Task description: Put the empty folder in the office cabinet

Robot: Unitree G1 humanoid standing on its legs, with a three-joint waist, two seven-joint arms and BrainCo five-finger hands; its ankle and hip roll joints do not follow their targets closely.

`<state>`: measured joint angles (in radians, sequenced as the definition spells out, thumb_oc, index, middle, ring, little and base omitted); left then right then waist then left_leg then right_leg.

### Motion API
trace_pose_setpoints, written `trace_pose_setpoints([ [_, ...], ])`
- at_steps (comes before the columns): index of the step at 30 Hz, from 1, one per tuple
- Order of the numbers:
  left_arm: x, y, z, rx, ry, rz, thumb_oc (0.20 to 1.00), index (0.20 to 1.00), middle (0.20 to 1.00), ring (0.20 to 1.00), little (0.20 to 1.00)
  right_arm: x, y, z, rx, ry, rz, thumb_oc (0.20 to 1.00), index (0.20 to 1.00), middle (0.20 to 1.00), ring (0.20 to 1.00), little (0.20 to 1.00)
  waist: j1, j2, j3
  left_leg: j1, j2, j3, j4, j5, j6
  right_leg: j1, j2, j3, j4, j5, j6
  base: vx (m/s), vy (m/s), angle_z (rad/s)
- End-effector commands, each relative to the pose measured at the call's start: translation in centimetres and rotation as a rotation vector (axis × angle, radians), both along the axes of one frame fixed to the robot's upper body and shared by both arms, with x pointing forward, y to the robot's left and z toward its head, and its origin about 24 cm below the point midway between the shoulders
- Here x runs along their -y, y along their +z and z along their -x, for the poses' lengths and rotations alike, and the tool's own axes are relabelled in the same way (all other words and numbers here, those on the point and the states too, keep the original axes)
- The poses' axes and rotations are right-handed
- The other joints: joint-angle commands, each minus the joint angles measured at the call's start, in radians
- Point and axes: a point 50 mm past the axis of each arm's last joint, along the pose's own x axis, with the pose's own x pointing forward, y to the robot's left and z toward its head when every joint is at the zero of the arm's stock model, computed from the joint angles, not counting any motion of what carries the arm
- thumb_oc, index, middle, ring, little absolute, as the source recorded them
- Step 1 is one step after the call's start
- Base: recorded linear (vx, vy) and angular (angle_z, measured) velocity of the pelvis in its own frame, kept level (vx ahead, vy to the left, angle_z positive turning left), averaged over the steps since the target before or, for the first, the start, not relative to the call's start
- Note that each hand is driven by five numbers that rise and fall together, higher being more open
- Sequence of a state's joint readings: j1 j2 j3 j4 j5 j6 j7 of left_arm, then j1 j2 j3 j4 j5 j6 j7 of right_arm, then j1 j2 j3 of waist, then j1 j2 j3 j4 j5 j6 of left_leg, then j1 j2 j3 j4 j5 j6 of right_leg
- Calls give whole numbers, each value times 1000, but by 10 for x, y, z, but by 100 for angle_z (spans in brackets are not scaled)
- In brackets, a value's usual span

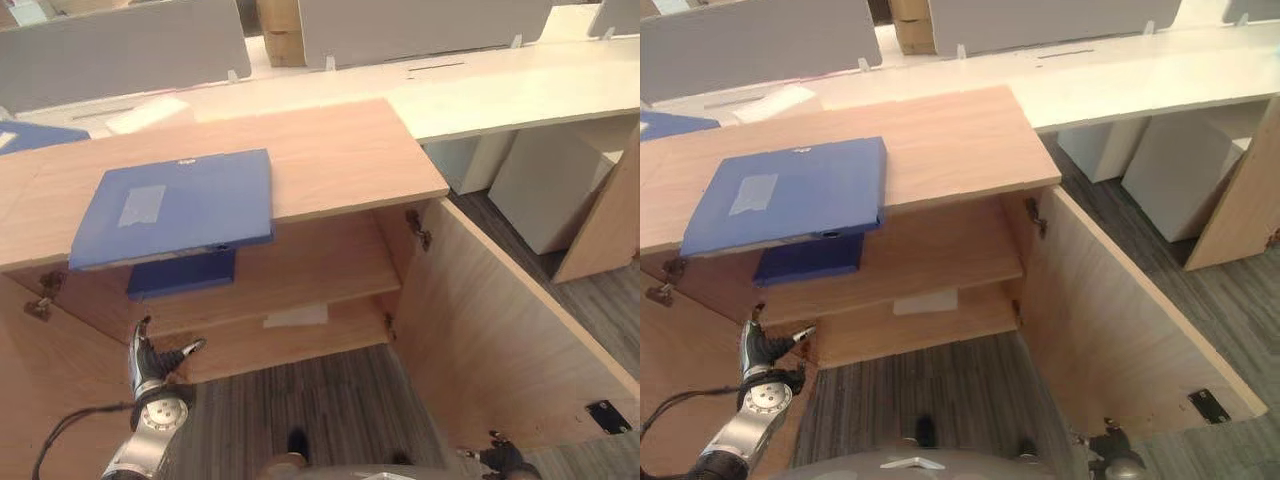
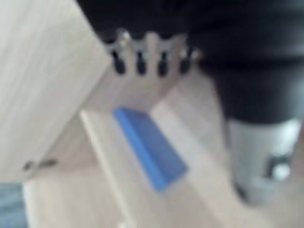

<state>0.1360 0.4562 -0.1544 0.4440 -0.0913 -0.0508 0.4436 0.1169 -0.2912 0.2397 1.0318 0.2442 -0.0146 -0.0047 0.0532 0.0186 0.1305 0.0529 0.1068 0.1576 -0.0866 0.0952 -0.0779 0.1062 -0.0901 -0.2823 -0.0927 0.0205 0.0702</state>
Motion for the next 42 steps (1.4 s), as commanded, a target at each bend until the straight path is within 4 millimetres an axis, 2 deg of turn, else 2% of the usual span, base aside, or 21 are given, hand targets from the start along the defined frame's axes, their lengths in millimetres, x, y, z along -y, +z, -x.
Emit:
trace_pose_setpoints([
  [1, -17, 28, -18, 170, 50, -124, 1000, 1000, 1000, 1000, 1000, -1, 8, -35, 89, 49, 1, 1000, 1000, 1000, 1000, 1000, 15, 6, 26, 25, -28, -9, -1, -88, 29, 59, -3, -1, 5, -51, -4, -32, -80, 20],
  [8, -19, 27, -16, 173, 62, -145, 1000, 1000, 1000, 1000, 1000, -1, 8, -35, 90, 53, 0, 1000, 1000, 1000, 1000, 1000, 18, 4, 26, 25, -28, -11, -1, -89, 28, 61, -3, -5, 5, -52, -4, -10, -9, 10],
  [9, -26, 27, -1, 214, 147, -233, 1000, 1000, 1000, 1000, 1000, 0, 8, -37, 87, 49, -1, 1000, 1000, 1000, 1000, 1000, 44, -1, 29, 23, -27, -26, -1, -87, 23, 66, -1, -24, 5, -56, -5, -63, -49, 13],
  [11, -26, 27, -1, 214, 147, -233, 1000, 1000, 1000, 1000, 1000, 0, 8, -37, 87, 49, -1, 1000, 1000, 1000, 1000, 1000, 44, -1, 29, 23, -27, -26, -1, -87, 23, 66, -1, -24, 5, -56, -5, -25, -48, 9],
  [12, -33, 38, 5, 288, 165, -395, 1000, 1000, 1000, 1000, 1000, -1, 6, -34, 80, 29, -8, 1000, 1000, 1000, 1000, 1000, 61, -6, 24, 24, -29, -40, -1, -89, 20, 72, 0, -38, 5, -58, -4, 12, -46, 6],
  [14, -33, 38, 5, 288, 165, -395, 1000, 1000, 1000, 1000, 1000, -1, 6, -34, 80, 29, -8, 1000, 1000, 1000, 1000, 1000, 61, -6, 24, 24, -29, -40, -1, -89, 20, 72, 0, -38, 5, -58, -4, 16, -34, 19],
  [16, -42, 65, -1, 387, 152, -592, 1000, 1000, 1000, 1000, 1000, -2, 4, -30, 77, -5, -17, 1000, 1000, 1000, 1000, 1000, 66, -9, 19, 28, -30, -48, -1, -96, 20, 78, 2, -35, 5, -62, -4, 46, -32, 46],
  [22, -53, 88, -10, 428, 109, -790, 1000, 1000, 1000, 1000, 1000, -1, 3, -22, 71, -16, -11, 1000, 1000, 1000, 1000, 1000, 45, 0, 11, 35, -31, -38, -1, -105, 23, 74, 3, -11, 5, -62, -1, 44, 19, -2],
  [28, -61, 103, -16, 472, 105, -856, 1000, 1000, 1000, 1000, 1000, 1, 3, -17, 64, -16, -5, 1000, 1000, 1000, 1000, 1000, 20, 8, 8, 43, -32, -24, -1, -114, 25, 67, 1, 14, 5, -60, 3, 38, 32, -18],
  [32, -60, 113, -23, 493, 45, -902, 1000, 1000, 1000, 1000, 1000, 3, 3, -14, 62, -17, 0, 1000, 1000, 1000, 1000, 1000, 2, 10, 5, 51, -32, -11, -1, -122, 26, 66, 0, 28, 5, -59, 7, 48, 33, -12],
  [42, -50, 122, -39, 554, -52, -972, 1000, 1000, 1000, 1000, 1000, 6, 3, -11, 59, -26, 6, 1000, 1000, 1000, 1000, 1000, -41, 11, -2, 69, -34, 21, -1, -140, 34, 59, -3, 67, 5, -53, 15, 36, 31, -10],
])
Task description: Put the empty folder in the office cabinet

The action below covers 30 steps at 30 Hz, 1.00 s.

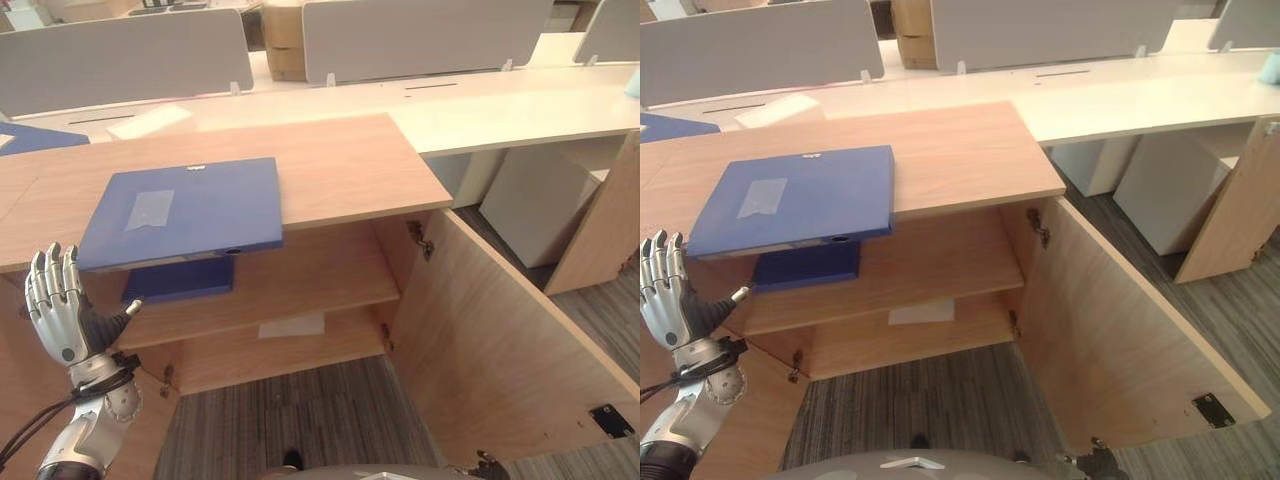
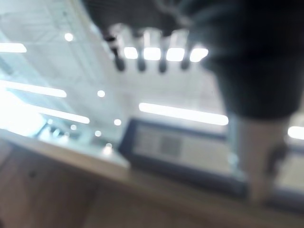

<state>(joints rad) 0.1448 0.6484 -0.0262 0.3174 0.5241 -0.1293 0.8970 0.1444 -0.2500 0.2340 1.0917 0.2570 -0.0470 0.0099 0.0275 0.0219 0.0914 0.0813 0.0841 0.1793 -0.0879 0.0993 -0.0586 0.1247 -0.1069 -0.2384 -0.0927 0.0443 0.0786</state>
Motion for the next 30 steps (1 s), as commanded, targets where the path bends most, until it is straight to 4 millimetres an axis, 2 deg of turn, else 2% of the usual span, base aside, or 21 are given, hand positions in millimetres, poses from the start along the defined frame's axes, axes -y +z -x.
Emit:
trace_pose_setpoints([
  [1, -6, 32, -26, 108, -47, -121, 1000, 1000, 1000, 1000, 1000, 18, 11, -32, 102, 8, 51, 1000, 1000, 1000, 1000, 1000, -20, 8, 37, 42, -12, 3, 1, -146, 15, 40, 14, 27, 5, -76, 8, 34, 29, -15],
  [10, -5, 31, -34, 66, -55, -153, 1000, 1000, 1000, 1000, 1000, 19, 11, -28, 90, 12, 54, 1000, 1000, 1000, 1000, 1000, -44, 7, 36, 52, -14, 24, 1, -156, 19, 37, 12, 48, 5, -71, 14, 16, 22, -8],
  [20, -18, 20, -39, -57, -10, -185, 1000, 1000, 1000, 1000, 1000, 24, 13, -28, 88, 29, 61, 1000, 1000, 1000, 1000, 1000, -70, 9, 30, 58, -16, 44, 1, -160, 22, 31, 10, 66, 5, -65, 21, 1, 14, -6],
  [21, -19, 18, -40, -76, -6, -178, 918, 918, 918, 918, 918, 24, 13, -28, 89, 32, 63, 1000, 1000, 1000, 1000, 1000, -71, 9, 30, 59, -16, 45, 1, -160, 23, 31, 10, 67, 5, -65, 21, -5, 18, -13],
  [22, -20, 16, -40, -88, 2, -176, 715, 715, 715, 715, 715, 25, 13, -29, 89, 38, 65, 1000, 1000, 1000, 1000, 1000, -73, 10, 29, 59, -17, 45, 1, -160, 23, 31, 10, 69, 5, -65, 21, -4, 15, -8],
  [23, -20, 16, -40, -88, 2, -176, 715, 715, 715, 715, 715, 25, 13, -29, 89, 38, 65, 1000, 1000, 1000, 1000, 1000, -73, 10, 29, 59, -17, 45, 1, -160, 23, 31, 10, 69, 5, -65, 21, -3, 15, -6],
  [24, -21, 14, -40, -102, 11, -173, 520, 520, 520, 520, 520, 26, 14, -29, 89, 43, 66, 1000, 1000, 1000, 1000, 1000, -75, 10, 29, 60, -17, 46, 1, -160, 24, 31, 11, 70, 5, -64, 21, 0, 0, 0],
  [25, -22, 12, -40, -111, 22, -167, 200, 200, 200, 200, 200, 26, 14, -30, 89, 46, 67, 1000, 1000, 1000, 1000, 1000, -76, 11, 28, 60, -17, 47, 1, -160, 24, 31, 11, 71, 5, -65, 21, 0, 0, 0],
  [30, -27, 8, -39, -123, 38, -169, 200, 200, 200, 200, 200, 30, 15, -31, 89, 62, 74, 1000, 1000, 1000, 1000, 1000, -80, 11, 23, 64, -15, 50, 1, -160, 24, 33, 12, 72, 5, -66, 20, 1, 2, -1],
])
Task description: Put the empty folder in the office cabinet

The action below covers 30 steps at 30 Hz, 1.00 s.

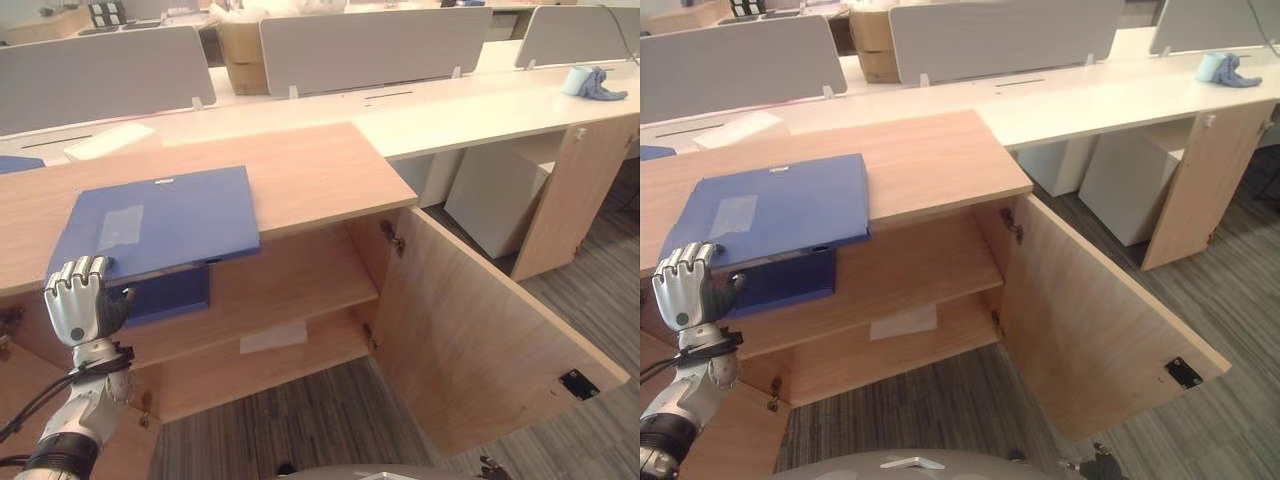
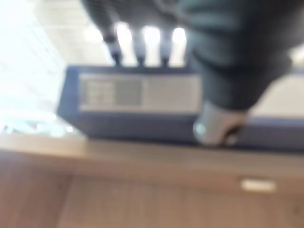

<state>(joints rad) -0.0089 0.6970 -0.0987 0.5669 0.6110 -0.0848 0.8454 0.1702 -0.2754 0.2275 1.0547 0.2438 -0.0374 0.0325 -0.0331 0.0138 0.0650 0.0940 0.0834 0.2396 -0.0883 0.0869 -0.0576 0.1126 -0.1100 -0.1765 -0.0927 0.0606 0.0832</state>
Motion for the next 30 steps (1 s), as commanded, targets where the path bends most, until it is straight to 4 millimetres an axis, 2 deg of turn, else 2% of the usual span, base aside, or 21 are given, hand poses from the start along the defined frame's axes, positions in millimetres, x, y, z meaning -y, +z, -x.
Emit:
trace_pose_setpoints([
  [1, -7, 21, -20, 57, -10, -31, 200, 200, 200, 200, 200, 23, 13, -35, 91, 46, 73, 1000, 1000, 1000, 1000, 1000, -19, 19, 48, 51, -14, -10, 1, -148, 22, 46, 15, 10, 5, -82, 16, 0, 0, 0],
  [11, -4, 38, -26, 157, -74, -64, 200, 200, 200, 200, 200, 23, 16, -41, 131, 42, 77, 1000, 1000, 1000, 1000, 1000, -20, 19, 47, 55, -13, -9, 1, -149, 23, 49, 15, 5, 5, -82, 17, 0, 0, 0],
  [16, 7, 73, -31, 345, -193, -51, 200, 200, 200, 200, 200, 15, 28, -65, 281, 74, 46, 1000, 1000, 1000, 1000, 1000, -13, 15, 49, 58, -13, -19, 1, -150, 22, 55, 13, -4, 5, -85, 14, 0, 0, 0],
  [21, 28, 122, -34, 535, -350, 16, 200, 200, 200, 200, 200, -10, 57, -105, 486, 169, -56, 1000, 1000, 1000, 1000, 1000, -6, 8, 46, 55, -12, -33, 1, -146, 19, 61, 11, -16, 5, -90, 12, 0, 0, 0],
  [25, 43, 147, -34, 594, -429, 24, 200, 200, 200, 200, 200, -29, 81, -126, 624, 266, -167, 1000, 1000, 1000, 1000, 1000, -1, -1, 39, 53, -12, -43, 1, -144, 18, 64, 10, -26, 5, -92, 13, -5, -27, 8],
  [28, 56, 155, -36, 583, -537, 188, 200, 200, 200, 200, 200, -43, 101, -139, 722, 342, -227, 1000, 1000, 1000, 1000, 1000, 5, -10, 34, 54, -12, -51, 1, -143, 17, 68, 10, -33, 5, -95, 13, 1, -29, 12],
  [30, 71, 157, -34, 574, -659, 368, 200, 200, 200, 200, 200, -52, 121, -150, 815, 397, -267, 1000, 1000, 1000, 1000, 1000, 11, -16, 31, 53, -11, -59, 1, -141, 17, 70, 11, -37, 5, -97, 13, 0, 0, 0],
])
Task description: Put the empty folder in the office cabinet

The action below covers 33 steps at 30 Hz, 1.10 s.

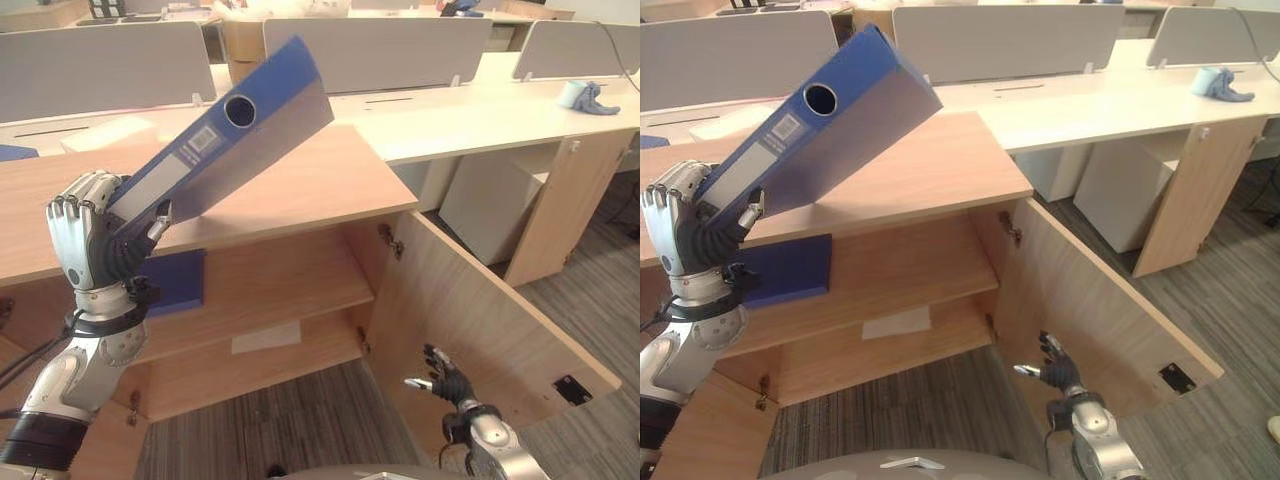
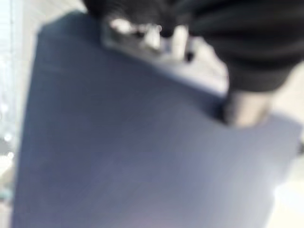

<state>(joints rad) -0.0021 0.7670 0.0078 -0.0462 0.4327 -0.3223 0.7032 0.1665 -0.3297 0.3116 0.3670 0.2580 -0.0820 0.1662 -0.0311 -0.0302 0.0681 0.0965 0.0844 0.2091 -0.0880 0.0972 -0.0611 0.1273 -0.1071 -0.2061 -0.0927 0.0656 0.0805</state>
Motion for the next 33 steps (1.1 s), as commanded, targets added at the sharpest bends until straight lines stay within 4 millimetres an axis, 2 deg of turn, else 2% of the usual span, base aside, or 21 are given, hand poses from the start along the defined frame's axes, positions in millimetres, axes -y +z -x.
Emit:
trace_pose_setpoints([
  [1, -1, 34, -14, 59, -139, 183, 200, 200, 200, 200, 200, 8, 32, -33, 173, 46, -20, 1000, 1000, 1000, 1000, 1000, 9, 28, 28, 51, -12, -28, 1, -151, 20, 56, 8, -8, 5, -102, 16, 0, 0, 0],
  [4, 15, 33, -9, 20, -304, 295, 200, 200, 200, 200, 200, 2, 58, -47, 280, 73, -54, 1000, 1000, 1000, 1000, 1000, 20, 23, 28, 49, -13, -39, 1, -148, 21, 57, 8, -11, 5, -101, 15, -10, -5, 3],
  [5, 22, 31, -5, 7, -374, 359, 200, 200, 200, 200, 200, -1, 72, -54, 336, 77, -75, 1000, 1000, 1000, 1000, 1000, 27, 21, 28, 48, -13, -44, 1, -146, 21, 58, 8, -14, 5, -100, 13, -13, 0, 8],
  [6, 23, 31, -4, 3, -398, 382, 200, 200, 200, 200, 200, -2, 76, -56, 358, 80, -77, 1000, 1000, 1000, 1000, 1000, 29, 20, 28, 48, -13, -46, 1, -145, 21, 58, 8, -15, 5, -100, 13, -14, -1, 9],
  [7, 27, 30, 0, -8, -490, 459, 200, 200, 200, 200, 200, -2, 92, -63, 415, 77, -96, 1000, 1000, 1000, 1000, 1000, 37, 18, 27, 47, -14, -52, 1, -144, 22, 58, 8, -19, 5, -99, 12, -10, 1, 9],
  [14, 26, 29, 12, 25, -686, 610, 200, 200, 200, 200, 200, 8, 151, -85, 635, 33, -155, 1000, 1000, 1000, 1000, 1000, 61, 11, 21, 41, -19, -69, 1, -139, 23, 59, 6, -34, 5, -96, 8, -3, 3, 5],
  [17, 25, 29, 13, 29, -713, 630, 200, 200, 200, 200, 200, 10, 158, -88, 664, 24, -163, 1000, 1000, 1000, 1000, 1000, 66, 10, 20, 40, -19, -71, 1, -138, 22, 59, 6, -35, 5, -95, 7, 1, 4, 3],
  [22, 25, 24, 14, -2, -861, 700, 200, 200, 200, 200, 200, 12, 194, -103, 790, -25, -199, 1000, 1000, 1000, 1000, 1000, 95, 4, 9, 37, -19, -81, 1, -137, 19, 62, 4, -49, 5, -96, 3, 18, 14, 4],
  [27, 24, 22, 13, -29, -883, 716, 200, 200, 200, 200, 200, 13, 201, -107, 815, -29, -214, 1000, 1000, 1000, 1000, 1000, 103, 2, 7, 37, -19, -83, 1, -137, 20, 63, 3, -54, 5, -96, 2, 15, 6, 6],
  [29, 23, 17, 11, -62, -899, 736, 200, 200, 200, 200, 200, 12, 208, -110, 840, -30, -229, 1000, 1000, 1000, 1000, 1000, 111, 0, 5, 37, -20, -86, 1, -137, 20, 64, 4, -58, 5, -96, 1, 31, 14, 6],
  [31, 27, 8, 6, -134, -908, 766, 200, 200, 200, 200, 200, 6, 224, -120, 876, -23, -256, 1000, 1000, 1000, 1000, 1000, 127, -4, 5, 36, -21, -91, 1, -136, 21, 66, 2, -67, 5, -95, -2, 49, 20, 3],
  [33, 29, 4, 4, -161, -909, 771, 200, 200, 200, 200, 200, 2, 230, -124, 878, -22, -275, 1000, 1000, 1000, 1000, 1000, 134, -6, 5, 36, -21, -93, 1, -136, 22, 68, 1, -72, 5, -95, -2, 26, 9, 2],
])
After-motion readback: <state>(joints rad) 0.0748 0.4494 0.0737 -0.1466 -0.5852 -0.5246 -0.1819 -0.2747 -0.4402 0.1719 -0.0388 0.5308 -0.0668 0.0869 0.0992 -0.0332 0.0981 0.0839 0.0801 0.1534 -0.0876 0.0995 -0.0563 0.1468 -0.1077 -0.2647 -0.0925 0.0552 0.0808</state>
